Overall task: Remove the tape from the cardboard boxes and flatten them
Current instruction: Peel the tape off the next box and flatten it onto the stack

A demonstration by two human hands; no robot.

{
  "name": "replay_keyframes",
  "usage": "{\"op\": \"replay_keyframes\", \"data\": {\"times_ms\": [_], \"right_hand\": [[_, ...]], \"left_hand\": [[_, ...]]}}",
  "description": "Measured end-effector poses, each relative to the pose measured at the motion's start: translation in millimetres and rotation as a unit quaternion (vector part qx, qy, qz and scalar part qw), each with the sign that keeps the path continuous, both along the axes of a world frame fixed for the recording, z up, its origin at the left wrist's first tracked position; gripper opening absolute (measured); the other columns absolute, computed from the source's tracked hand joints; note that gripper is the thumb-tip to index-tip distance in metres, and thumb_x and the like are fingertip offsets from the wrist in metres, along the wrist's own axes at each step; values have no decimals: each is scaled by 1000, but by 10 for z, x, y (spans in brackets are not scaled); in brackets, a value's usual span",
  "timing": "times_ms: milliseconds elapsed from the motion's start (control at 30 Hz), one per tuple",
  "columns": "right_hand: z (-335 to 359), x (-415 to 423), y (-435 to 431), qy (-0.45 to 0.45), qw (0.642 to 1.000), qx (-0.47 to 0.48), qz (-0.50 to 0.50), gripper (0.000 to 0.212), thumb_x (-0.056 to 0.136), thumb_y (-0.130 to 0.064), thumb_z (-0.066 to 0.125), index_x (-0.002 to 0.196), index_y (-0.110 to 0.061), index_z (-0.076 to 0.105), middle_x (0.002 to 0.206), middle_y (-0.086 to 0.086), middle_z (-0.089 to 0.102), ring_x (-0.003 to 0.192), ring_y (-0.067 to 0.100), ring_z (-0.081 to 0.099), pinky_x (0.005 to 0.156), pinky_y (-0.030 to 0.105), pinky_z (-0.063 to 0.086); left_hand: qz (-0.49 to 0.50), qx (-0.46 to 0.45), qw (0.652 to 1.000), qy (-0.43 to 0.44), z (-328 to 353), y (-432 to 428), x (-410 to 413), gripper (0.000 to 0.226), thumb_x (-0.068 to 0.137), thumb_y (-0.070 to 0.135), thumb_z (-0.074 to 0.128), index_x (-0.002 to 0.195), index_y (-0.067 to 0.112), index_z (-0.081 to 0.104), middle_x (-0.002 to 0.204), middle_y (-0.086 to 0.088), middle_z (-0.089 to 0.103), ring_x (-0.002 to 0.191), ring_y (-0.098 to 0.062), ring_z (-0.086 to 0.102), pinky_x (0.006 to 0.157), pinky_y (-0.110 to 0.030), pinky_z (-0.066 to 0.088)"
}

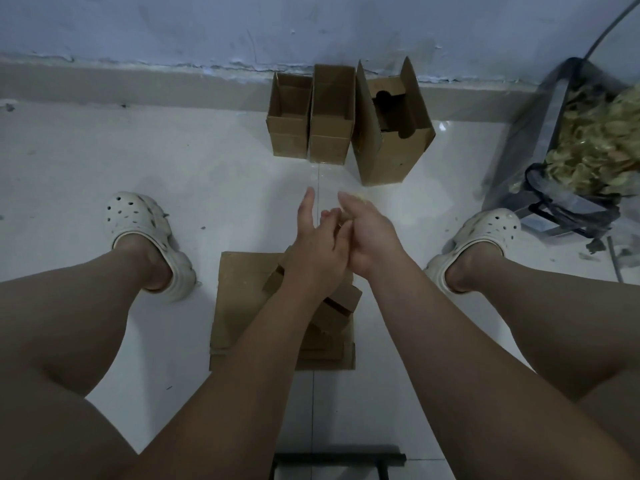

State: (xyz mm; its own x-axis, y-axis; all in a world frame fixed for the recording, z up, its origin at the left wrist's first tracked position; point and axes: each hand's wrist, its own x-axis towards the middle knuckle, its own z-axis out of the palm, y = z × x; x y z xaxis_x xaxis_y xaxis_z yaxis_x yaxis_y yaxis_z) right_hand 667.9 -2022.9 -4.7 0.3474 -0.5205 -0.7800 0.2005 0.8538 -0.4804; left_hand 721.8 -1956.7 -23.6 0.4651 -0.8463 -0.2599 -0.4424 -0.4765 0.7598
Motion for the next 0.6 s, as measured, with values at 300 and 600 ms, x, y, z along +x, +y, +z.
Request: {"op": "replay_keyframes", "data": {"times_ms": [300,600], "right_hand": [[-142,-80,-161,277,945,-167,45,28,103,-15,37,114,-21,61,80,4,54,52,10,41,42,21,35],[-125,-201,-50,-19,953,-100,287,42,95,-52,50,97,-19,77,76,-2,68,63,9,63,56,22,48]], "left_hand": [[151,-141,937,280,193,-36,139,31,92,51,45,121,57,37,135,12,48,75,-13,69,68,-13,51],[176,-107,941,269,253,-56,218,52,80,73,17,125,54,35,126,22,50,89,-4,67,66,-12,51]]}}
